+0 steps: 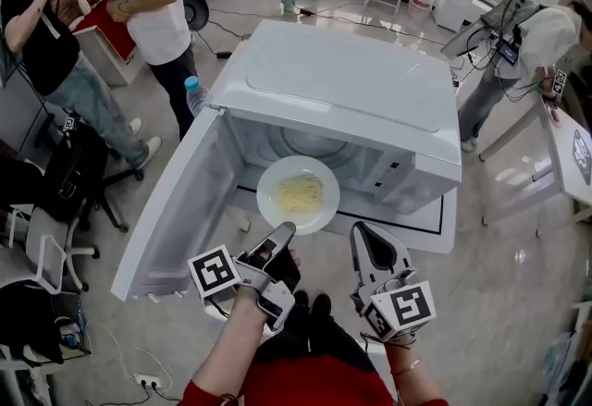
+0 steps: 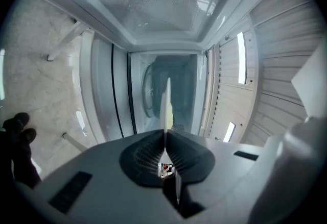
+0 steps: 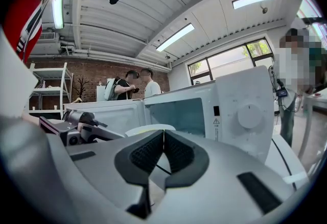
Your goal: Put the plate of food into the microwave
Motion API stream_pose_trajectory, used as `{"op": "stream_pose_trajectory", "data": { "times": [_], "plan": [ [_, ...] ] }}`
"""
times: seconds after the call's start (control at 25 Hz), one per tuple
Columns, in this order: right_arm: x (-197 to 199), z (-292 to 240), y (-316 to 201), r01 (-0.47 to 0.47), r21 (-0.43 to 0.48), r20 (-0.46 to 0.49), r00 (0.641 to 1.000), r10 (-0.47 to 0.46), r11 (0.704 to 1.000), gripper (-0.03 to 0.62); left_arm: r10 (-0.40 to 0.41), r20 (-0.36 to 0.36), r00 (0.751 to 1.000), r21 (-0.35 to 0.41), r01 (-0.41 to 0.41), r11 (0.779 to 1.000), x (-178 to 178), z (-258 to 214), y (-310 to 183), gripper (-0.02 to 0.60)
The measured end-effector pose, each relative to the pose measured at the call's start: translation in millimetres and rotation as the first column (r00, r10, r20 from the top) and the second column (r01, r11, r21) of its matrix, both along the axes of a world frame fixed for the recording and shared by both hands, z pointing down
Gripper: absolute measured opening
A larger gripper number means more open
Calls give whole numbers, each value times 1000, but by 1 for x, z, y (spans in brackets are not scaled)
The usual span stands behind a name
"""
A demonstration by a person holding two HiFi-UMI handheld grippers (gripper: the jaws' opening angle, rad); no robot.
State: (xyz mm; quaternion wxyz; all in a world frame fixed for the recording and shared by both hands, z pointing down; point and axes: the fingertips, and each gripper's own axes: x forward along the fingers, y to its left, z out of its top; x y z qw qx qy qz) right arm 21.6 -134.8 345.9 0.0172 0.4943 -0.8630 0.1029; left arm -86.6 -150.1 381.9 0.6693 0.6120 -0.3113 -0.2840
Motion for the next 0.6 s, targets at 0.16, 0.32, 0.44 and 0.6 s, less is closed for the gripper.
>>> {"op": "stream_pose_trajectory", "data": {
  "times": [0.16,0.32,0.44,0.6],
  "plan": [
    [3,1,-3,8,-3,4,1000,-8,1000,15,-5,9,1000,-7,5,1000,2,2,-1,21],
    [5,1,-5,5,-5,5,1000,-5,1000,15,-1,27,1000,-5,2,1000,4,3,-3,21],
    [5,1,-8,10,-5,3,1000,-10,1000,15,0,46,999,-5,0,1000,4,7,-9,21],
    [3,-1,-14,11,2,0,1000,-11,1000,15,-1,74,997,19,-1,1000,7,9,-35,21]
  ]
}}
